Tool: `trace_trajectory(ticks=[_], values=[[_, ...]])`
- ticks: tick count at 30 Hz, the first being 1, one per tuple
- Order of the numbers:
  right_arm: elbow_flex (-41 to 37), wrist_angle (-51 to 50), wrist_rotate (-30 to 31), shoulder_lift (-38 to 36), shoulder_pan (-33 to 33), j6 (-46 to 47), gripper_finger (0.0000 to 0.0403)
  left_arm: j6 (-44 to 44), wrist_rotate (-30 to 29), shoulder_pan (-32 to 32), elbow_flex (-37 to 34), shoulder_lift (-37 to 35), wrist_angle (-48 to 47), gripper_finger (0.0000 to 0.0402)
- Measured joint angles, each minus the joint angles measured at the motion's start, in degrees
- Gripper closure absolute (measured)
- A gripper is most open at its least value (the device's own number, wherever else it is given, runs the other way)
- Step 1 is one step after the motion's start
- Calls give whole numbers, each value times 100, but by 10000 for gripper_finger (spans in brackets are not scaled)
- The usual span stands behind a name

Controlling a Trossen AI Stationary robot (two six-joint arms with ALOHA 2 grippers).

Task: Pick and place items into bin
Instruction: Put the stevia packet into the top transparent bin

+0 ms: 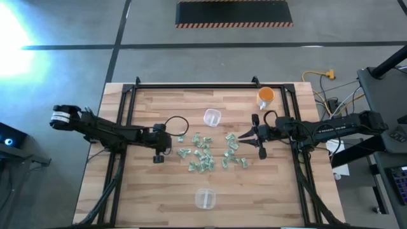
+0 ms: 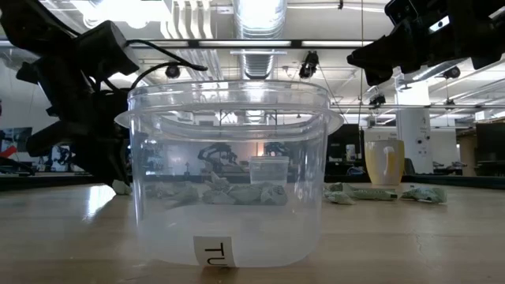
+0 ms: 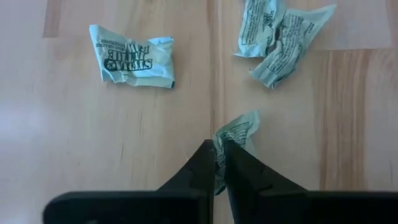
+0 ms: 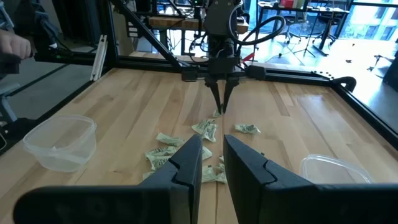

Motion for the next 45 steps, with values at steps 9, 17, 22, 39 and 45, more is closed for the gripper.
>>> trace_trajectory(ticks=[9, 17, 22, 39, 45], values=[[0, 0, 2, 0, 0, -20, 346, 355, -295, 2, 96, -485, 129, 398], [0, 28, 4, 0, 0, -11, 346, 1509, -465, 3, 239, -607, 2107, 399], [0, 31, 7, 0, 0, -2, 346, 2208, -484, 152, 375, -147, 3398, 399], [0, 33, 13, 0, -2, -63, 346, 2491, 56, 1538, 2245, 2128, 3697, 400], [0, 33, 15, 0, -2, -66, 346, 2355, 333, 1842, 3304, 2735, 2111, 399]])
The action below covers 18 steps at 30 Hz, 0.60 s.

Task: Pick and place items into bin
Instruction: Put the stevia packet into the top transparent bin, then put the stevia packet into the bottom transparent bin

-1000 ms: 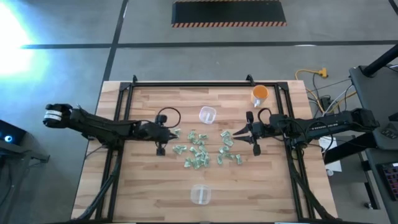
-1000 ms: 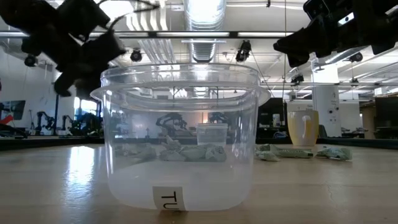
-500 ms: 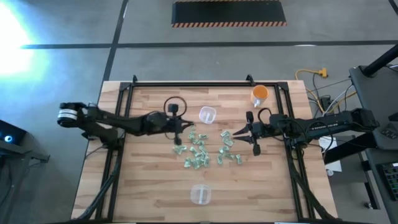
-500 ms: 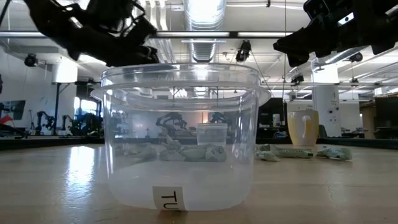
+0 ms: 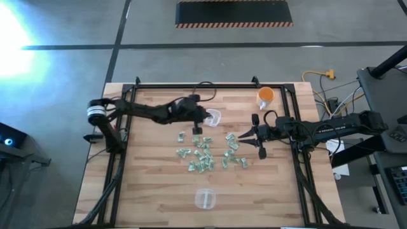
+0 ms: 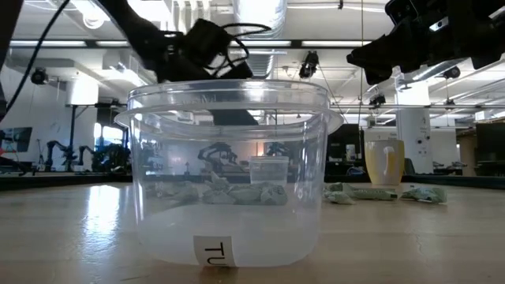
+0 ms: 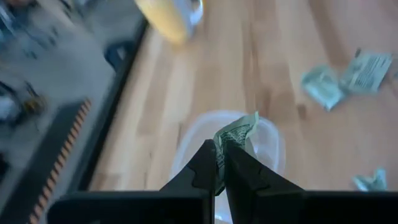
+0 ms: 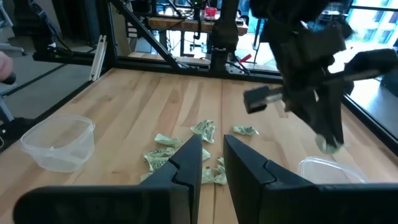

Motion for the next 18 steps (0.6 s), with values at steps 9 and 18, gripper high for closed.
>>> trace_trajectory(ticks=[9, 18], values=[[0, 0, -2, 0, 0, 0, 346, -23, 5, 68, 714, 538, -794, 334], [-2, -2, -4, 0, 2, 8, 346, -135, 6, 55, 679, 400, -886, 251]])
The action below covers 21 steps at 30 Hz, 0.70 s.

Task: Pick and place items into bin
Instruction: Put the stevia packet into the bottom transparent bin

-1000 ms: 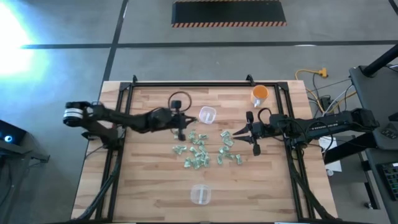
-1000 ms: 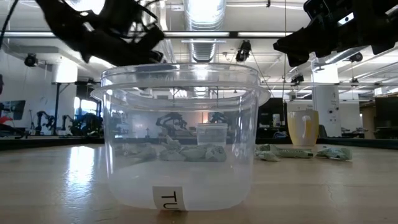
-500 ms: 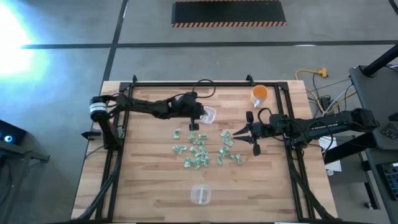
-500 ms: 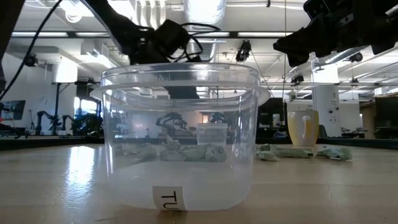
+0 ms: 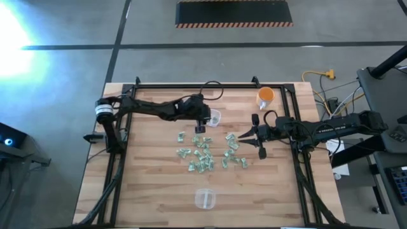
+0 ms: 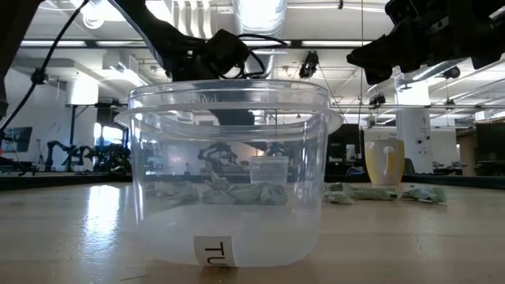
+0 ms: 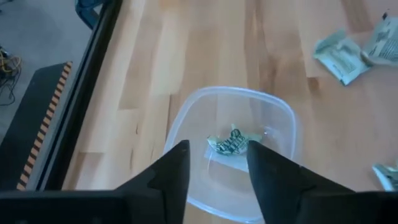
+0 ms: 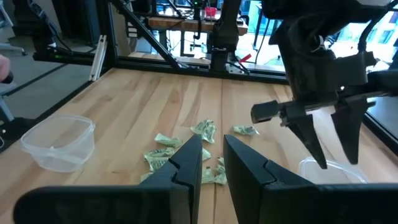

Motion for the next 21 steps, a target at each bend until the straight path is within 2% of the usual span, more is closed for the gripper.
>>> trace_trajectory(ticks=[5, 11, 17, 21], values=[[0, -84, -5, 9, 13, 47, 346, 6, 262, -137, 2, -505, -788, 238], [-4, -197, -7, 263, 235, 16, 346, -50, 570, -500, -233, -1496, -2084, 238], [22, -133, 1, 538, 536, 61, 346, -197, 590, -1078, -1193, -2739, -2113, 237], [169, -150, 93, 779, 777, 103, 346, -536, 588, -1411, -2085, -3576, -1756, 237]])
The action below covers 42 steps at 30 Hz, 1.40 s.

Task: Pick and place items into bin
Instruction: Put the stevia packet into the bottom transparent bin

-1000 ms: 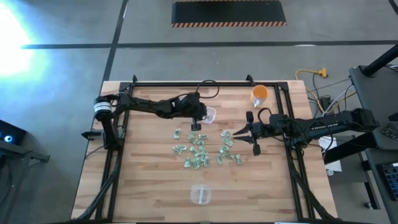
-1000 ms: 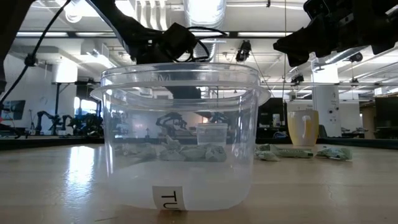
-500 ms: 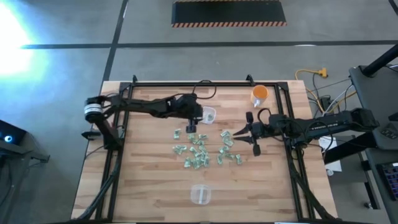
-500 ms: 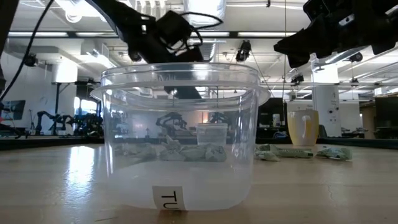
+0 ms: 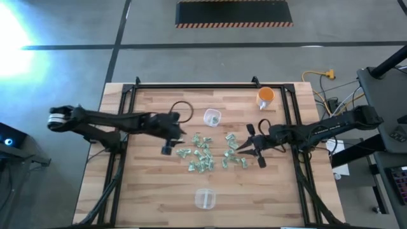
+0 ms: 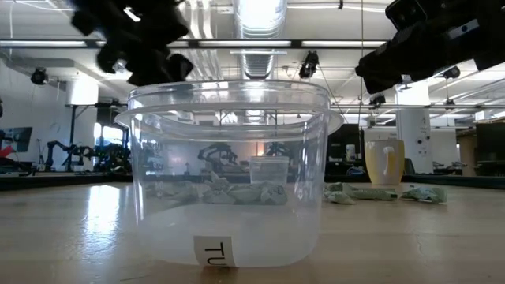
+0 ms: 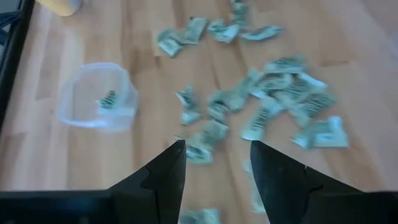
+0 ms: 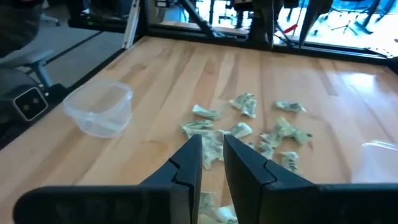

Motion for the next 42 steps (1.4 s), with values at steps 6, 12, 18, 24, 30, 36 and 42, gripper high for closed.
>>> trace_trajectory(ticks=[6, 12, 18, 24, 30, 36, 42], values=[[315, -789, 664, 795, 482, 827, 346, -296, -17, -252, -1354, -1087, 1023, 237], [890, -1872, 1355, 1555, 648, 1411, 346, -407, -19, -261, -2061, -1823, 1555, 237], [1330, -2341, 1468, 2084, 648, 1832, 346, -557, -19, -277, -2175, -2336, 1575, 237], [1415, -2449, 1463, 2530, 648, 2035, 346, -566, 5, -336, -2180, -2453, 1581, 237], [1426, -2443, 1465, 2657, 648, 2126, 317, -565, 7, -353, -2184, -2400, 1558, 237], [1416, -2429, 1446, 2663, 648, 2347, 279, -565, 9, -353, -2184, -2291, 1568, 237], [1411, -2411, 1170, 2878, 646, 2426, 264, -565, 20, -353, -2184, -2182, 1568, 237]])
